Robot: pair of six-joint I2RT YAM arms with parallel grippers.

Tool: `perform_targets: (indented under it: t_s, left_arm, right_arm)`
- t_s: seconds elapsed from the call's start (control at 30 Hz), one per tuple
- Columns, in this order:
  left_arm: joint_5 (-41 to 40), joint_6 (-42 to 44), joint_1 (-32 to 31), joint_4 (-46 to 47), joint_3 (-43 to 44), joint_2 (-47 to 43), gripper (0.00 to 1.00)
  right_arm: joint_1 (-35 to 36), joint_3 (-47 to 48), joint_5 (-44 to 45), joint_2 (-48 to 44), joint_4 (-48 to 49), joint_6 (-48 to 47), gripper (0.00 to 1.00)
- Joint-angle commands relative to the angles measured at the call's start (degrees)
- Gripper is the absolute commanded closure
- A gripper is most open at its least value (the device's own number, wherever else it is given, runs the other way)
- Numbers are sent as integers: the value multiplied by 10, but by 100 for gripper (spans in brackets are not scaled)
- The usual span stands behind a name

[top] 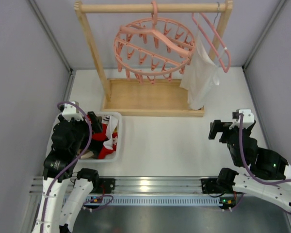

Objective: Remove the socks clipped to the hanger

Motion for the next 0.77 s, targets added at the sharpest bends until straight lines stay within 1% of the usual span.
perform_targets:
  t_s: [0.0, 0.73]
  left_arm:
    - [7, -6, 4, 34, -6, -1, 2]
    - [-3, -10, 4, 34, -9, -2, 2]
  right_arm:
    - [3, 20, 6, -6, -5, 10, 1]
    - [3, 14, 11, 1, 8, 7, 0]
